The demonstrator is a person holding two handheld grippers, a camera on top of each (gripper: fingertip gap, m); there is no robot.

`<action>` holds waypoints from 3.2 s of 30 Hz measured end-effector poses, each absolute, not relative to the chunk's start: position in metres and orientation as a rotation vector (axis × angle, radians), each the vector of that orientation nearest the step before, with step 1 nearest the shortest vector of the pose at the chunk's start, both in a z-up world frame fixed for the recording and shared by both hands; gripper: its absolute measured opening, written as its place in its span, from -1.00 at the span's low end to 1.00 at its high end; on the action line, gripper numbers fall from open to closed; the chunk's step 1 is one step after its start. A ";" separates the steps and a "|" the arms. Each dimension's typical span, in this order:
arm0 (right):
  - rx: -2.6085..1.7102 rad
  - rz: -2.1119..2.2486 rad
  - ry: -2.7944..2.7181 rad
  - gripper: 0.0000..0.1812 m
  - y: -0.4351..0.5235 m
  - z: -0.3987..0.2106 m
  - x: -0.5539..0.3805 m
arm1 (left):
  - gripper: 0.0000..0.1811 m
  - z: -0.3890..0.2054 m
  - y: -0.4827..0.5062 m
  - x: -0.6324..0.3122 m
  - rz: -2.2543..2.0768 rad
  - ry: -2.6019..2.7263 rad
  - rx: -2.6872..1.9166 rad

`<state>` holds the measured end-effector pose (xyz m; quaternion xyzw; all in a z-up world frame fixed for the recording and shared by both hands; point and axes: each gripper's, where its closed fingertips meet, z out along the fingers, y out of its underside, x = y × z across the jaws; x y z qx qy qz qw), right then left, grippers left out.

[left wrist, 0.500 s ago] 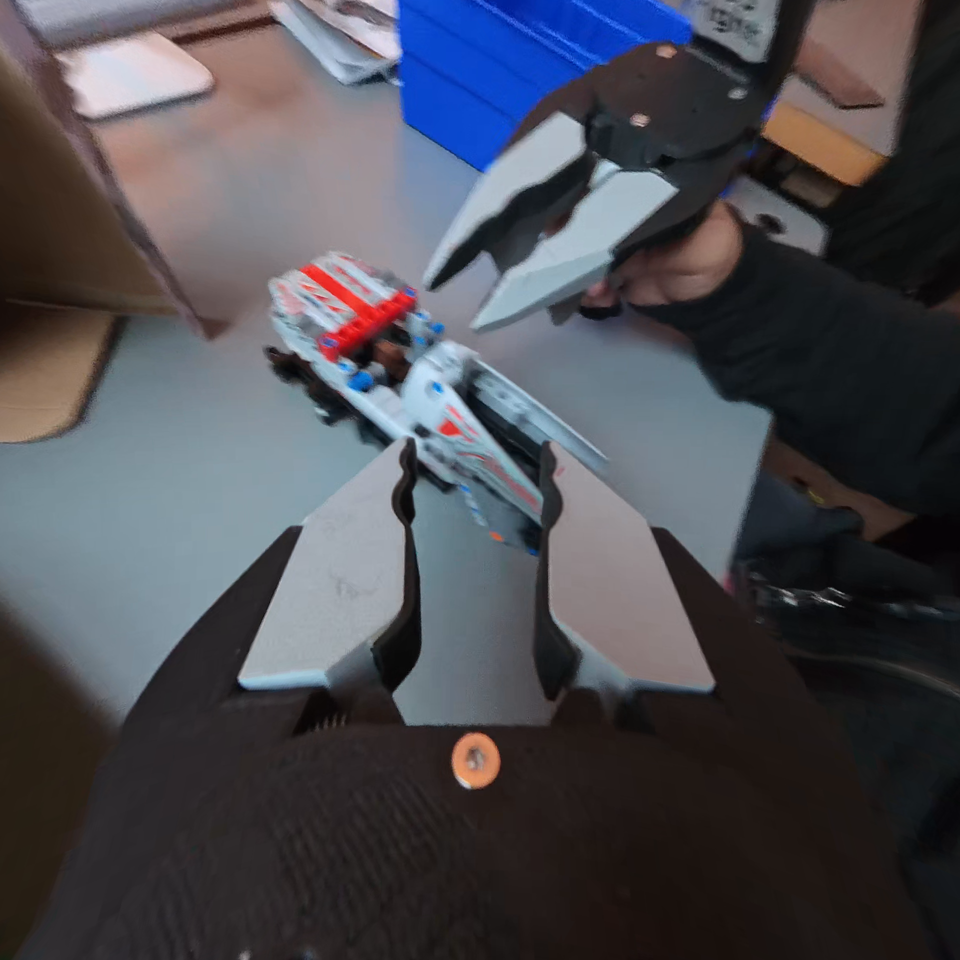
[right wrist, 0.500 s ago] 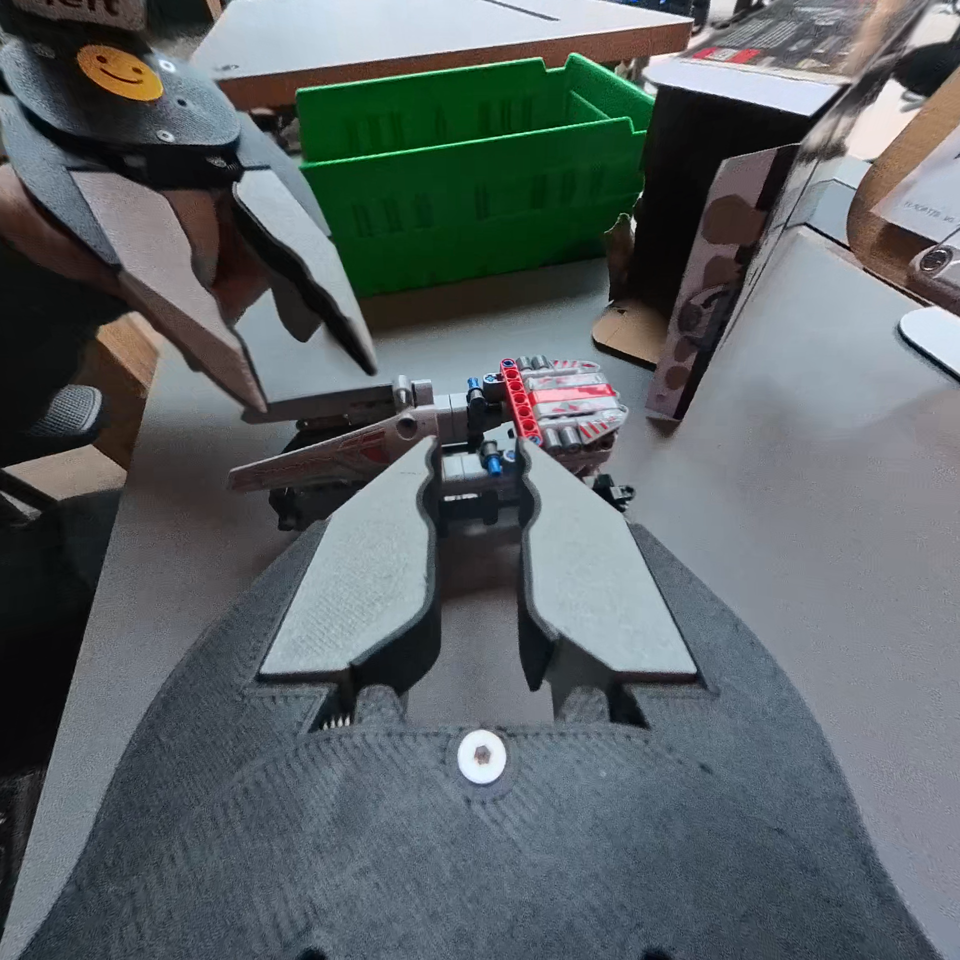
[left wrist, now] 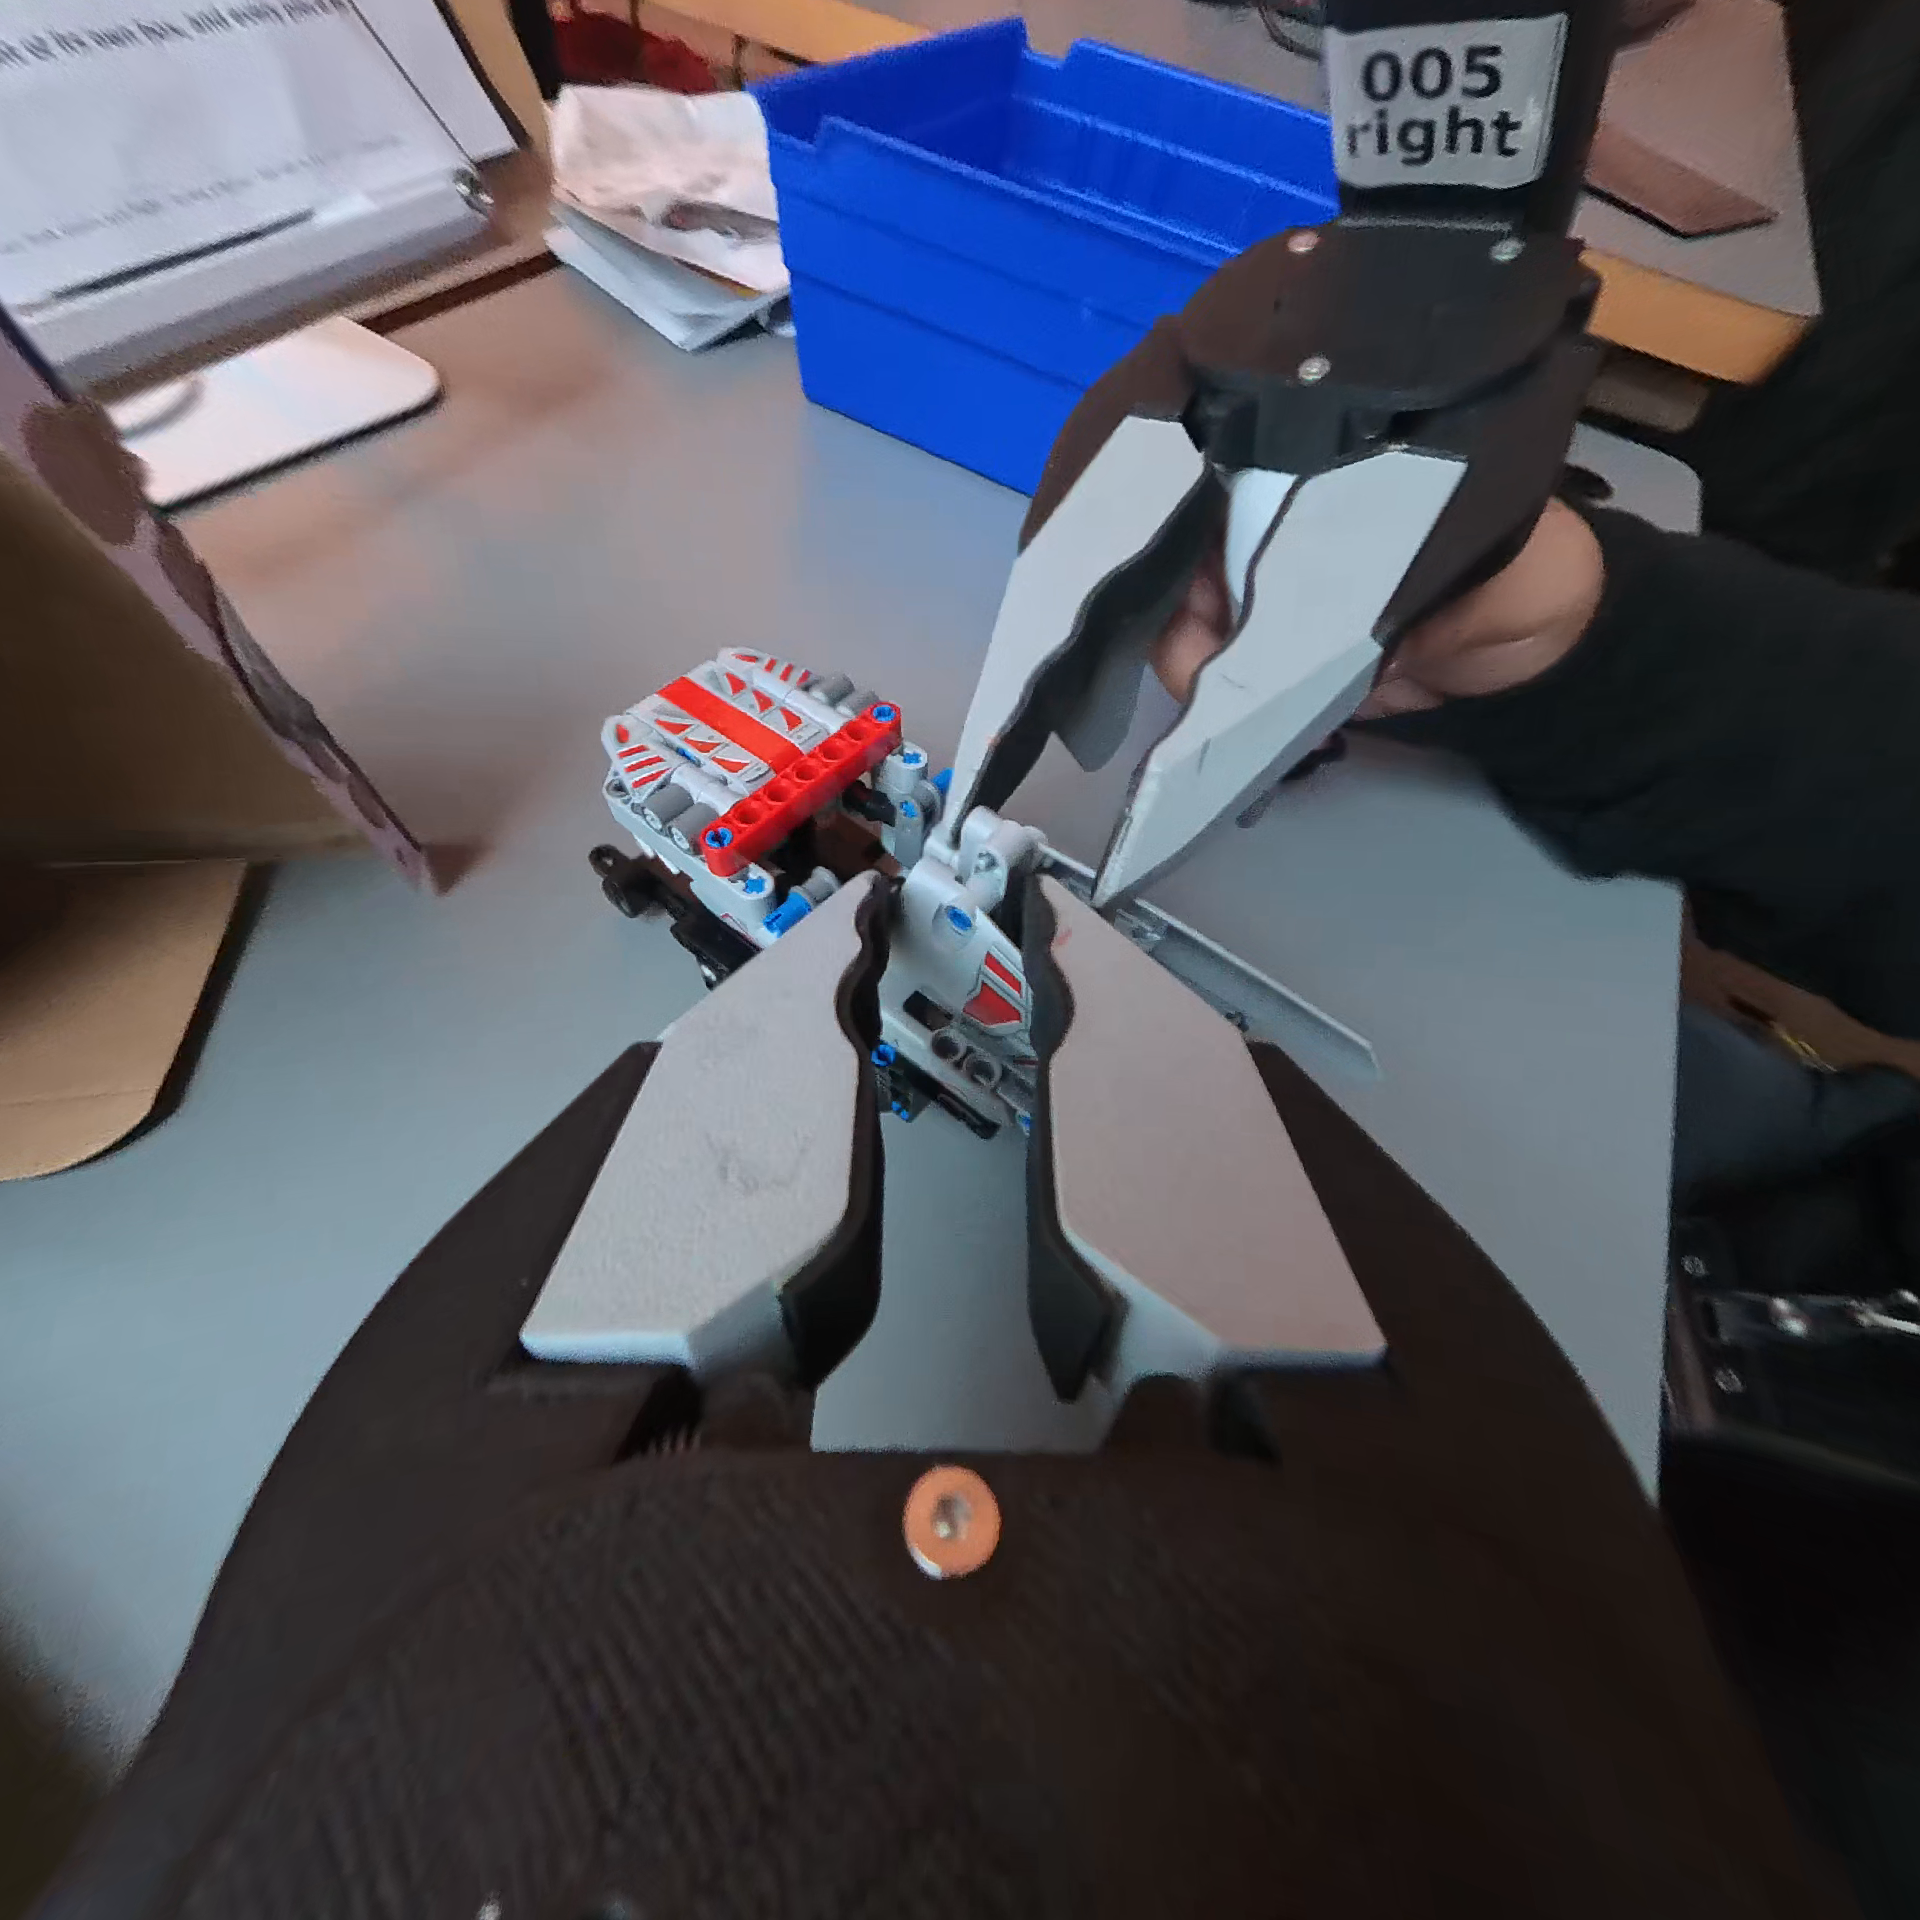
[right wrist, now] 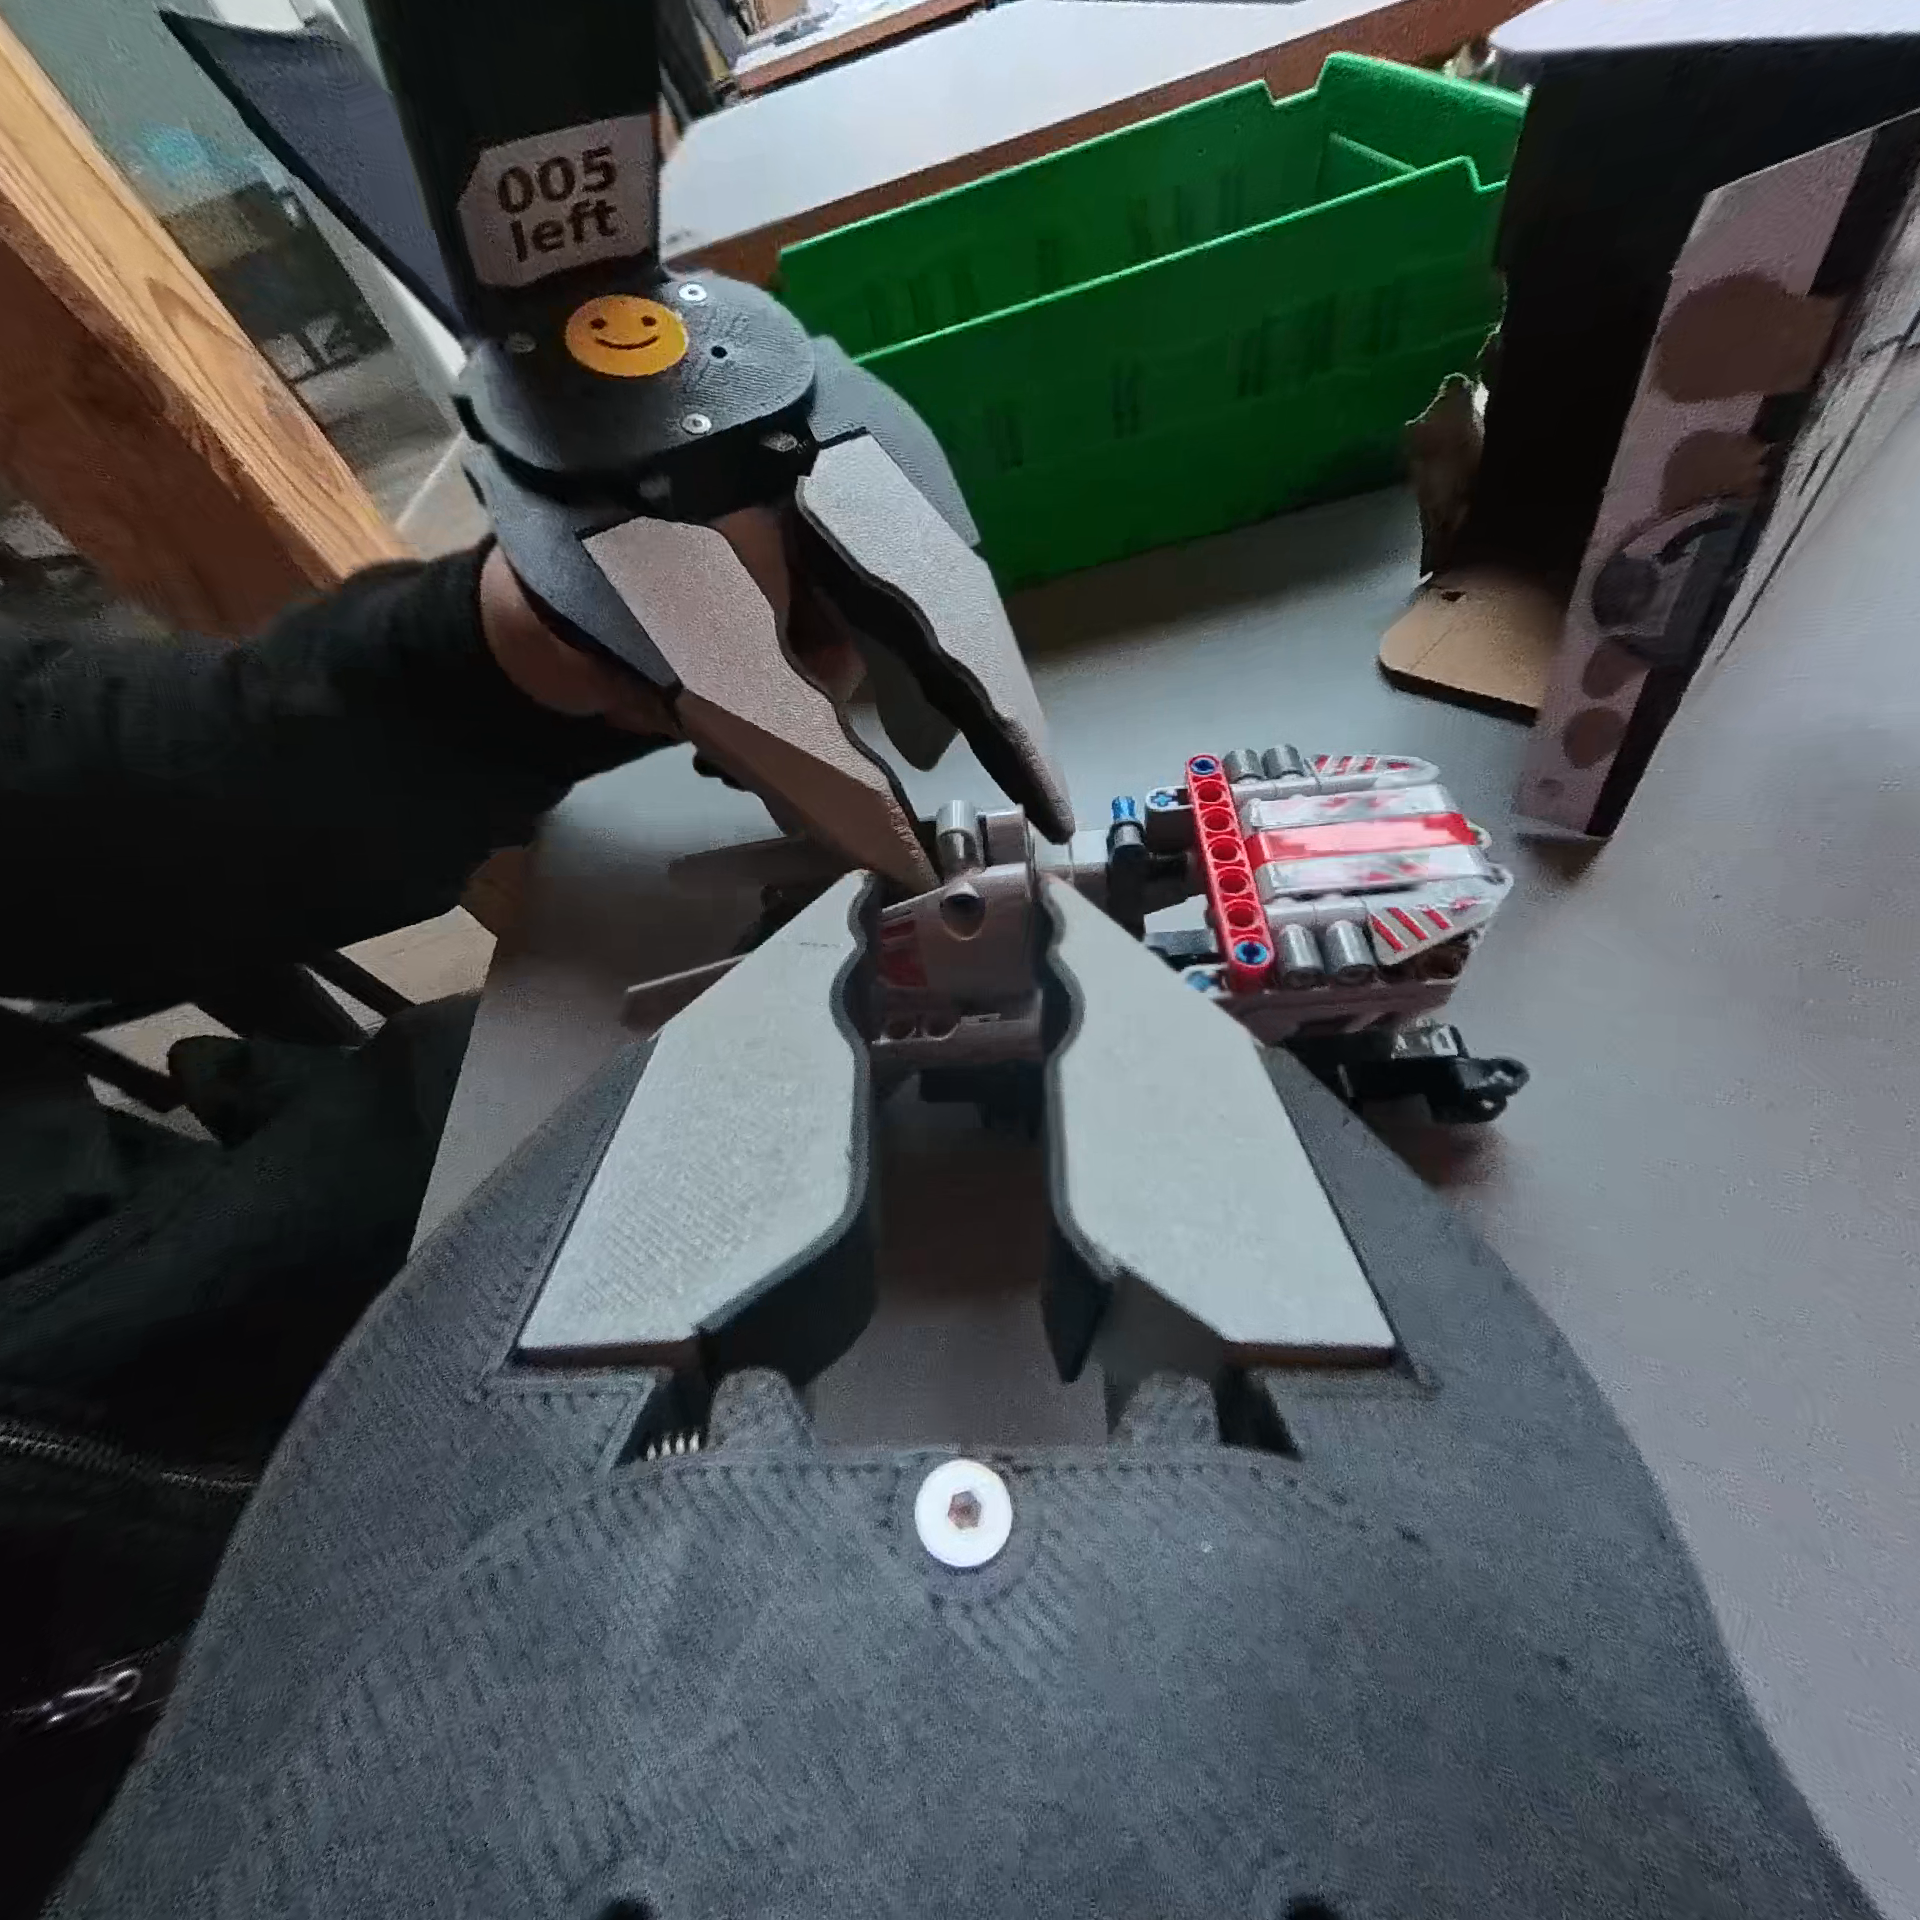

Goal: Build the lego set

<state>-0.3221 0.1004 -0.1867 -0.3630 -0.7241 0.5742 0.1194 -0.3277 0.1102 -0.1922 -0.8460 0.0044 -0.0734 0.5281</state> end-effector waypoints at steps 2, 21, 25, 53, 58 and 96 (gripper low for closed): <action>-1.074 1.650 -2.103 -0.72 0.105 -0.187 -0.323 | -0.76 -0.192 0.113 -0.329 -0.127 -0.017 -2.016; -1.119 1.697 -1.994 -0.84 0.130 -0.172 -0.324 | -0.99 -0.172 0.091 -0.345 -0.023 0.013 -1.985; -1.146 1.724 -1.951 -0.80 0.135 -0.169 -0.327 | -0.68 -0.175 0.098 -0.331 -0.146 0.026 -1.974; -1.363 1.608 -1.999 -0.75 0.145 -0.200 -0.335 | -0.73 -0.204 0.072 -0.343 -0.541 -0.022 -1.988; -1.383 1.622 -1.992 -0.75 0.146 -0.201 -0.335 | -0.76 -0.220 0.065 -0.363 -0.366 -0.059 -2.096; -1.371 1.575 -2.110 -0.65 0.130 -0.219 -0.333 | -0.02 -0.174 0.060 -0.319 -0.294 -0.137 -2.244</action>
